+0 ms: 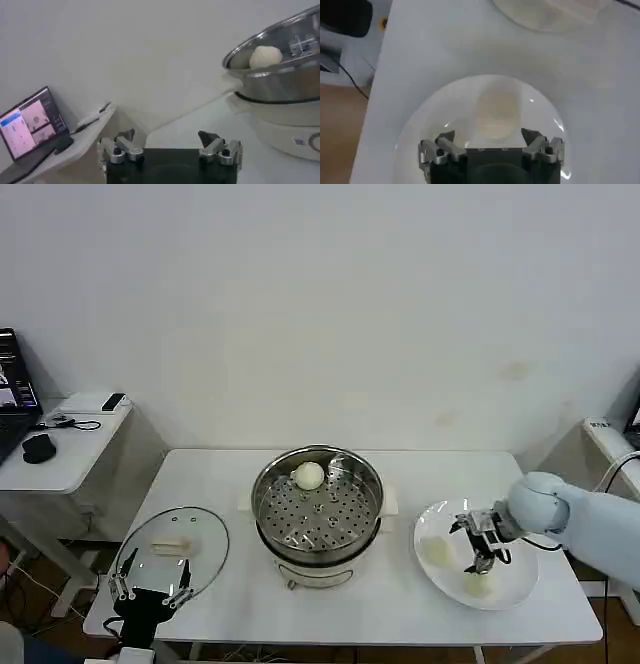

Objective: Take steamed baozi put them in steamer then cover it.

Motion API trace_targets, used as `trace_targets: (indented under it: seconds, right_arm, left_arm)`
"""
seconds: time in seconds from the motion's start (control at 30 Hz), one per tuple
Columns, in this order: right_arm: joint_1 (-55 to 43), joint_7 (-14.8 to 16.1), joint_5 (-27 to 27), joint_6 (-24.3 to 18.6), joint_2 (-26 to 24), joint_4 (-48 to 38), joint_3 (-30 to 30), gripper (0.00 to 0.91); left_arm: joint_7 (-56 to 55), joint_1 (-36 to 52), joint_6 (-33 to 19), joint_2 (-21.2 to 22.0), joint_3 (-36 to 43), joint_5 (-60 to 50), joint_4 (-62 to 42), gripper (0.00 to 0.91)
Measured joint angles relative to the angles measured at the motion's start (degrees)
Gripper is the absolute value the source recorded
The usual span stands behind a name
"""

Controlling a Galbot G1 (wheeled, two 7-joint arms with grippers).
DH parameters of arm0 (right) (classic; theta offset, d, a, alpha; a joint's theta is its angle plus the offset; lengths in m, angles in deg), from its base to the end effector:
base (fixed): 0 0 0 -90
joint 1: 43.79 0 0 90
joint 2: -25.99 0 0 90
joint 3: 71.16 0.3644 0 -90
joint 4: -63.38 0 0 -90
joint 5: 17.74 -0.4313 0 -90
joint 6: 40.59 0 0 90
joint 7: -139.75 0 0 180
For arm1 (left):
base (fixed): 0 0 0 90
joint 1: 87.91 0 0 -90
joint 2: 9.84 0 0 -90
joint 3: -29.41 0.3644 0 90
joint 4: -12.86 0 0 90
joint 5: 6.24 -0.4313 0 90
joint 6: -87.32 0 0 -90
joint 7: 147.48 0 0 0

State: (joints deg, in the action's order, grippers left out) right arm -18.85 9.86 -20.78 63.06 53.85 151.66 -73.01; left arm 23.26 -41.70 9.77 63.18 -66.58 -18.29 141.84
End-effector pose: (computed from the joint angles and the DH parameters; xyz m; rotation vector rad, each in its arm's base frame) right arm 0.4994 -0.1323 -0.2476 1.3358 -1.3981 1.4165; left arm 0.1862 0.0606 -0.2876 0.1255 -2.8121 -0.7715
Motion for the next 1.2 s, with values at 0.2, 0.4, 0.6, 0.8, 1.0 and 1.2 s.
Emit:
trace_targets:
  seconds: [0.2, 0.4, 0.6, 0.8, 1.0, 1.2]
  right_arm:
    - [2.73, -0.53, 0.74, 0.30, 2.31, -3.06, 2.37, 0.907]
    - [4.69, -0.80, 1.36, 0.64, 4.61, -5.20, 3.97, 0.756]
    - [5.69, -0.49, 1.60, 1.27, 5.91, -5.96, 4.82, 0.655]
    - [5.71, 0.21, 1.95, 1.62, 6.09, -6.73, 5.24, 0.625]
    - [5.48, 1.12, 1.95, 1.57, 6.16, -6.91, 6.08, 0.595]
    - [5.34, 1.90, 1.82, 1.57, 5.83, -6.70, 6.92, 0.574]
  left_arm:
    - [0.00, 0.04, 0.00, 0.02, -0.34, -0.10, 0.00, 0.907]
    - [0.00, 0.00, -0.01, 0.08, -0.53, -0.11, -0.02, 0.907]
    - [0.00, -0.01, -0.01, 0.30, -0.51, -0.16, 0.03, 0.907]
    - [-0.13, -0.09, -0.11, 0.36, -0.53, -0.17, 0.15, 0.907]
    - [-0.21, -0.23, -0.19, 0.53, -0.48, -0.17, 0.48, 0.907]
    - [-0.26, -0.61, -0.25, 0.53, -0.50, -0.18, 0.99, 0.907]
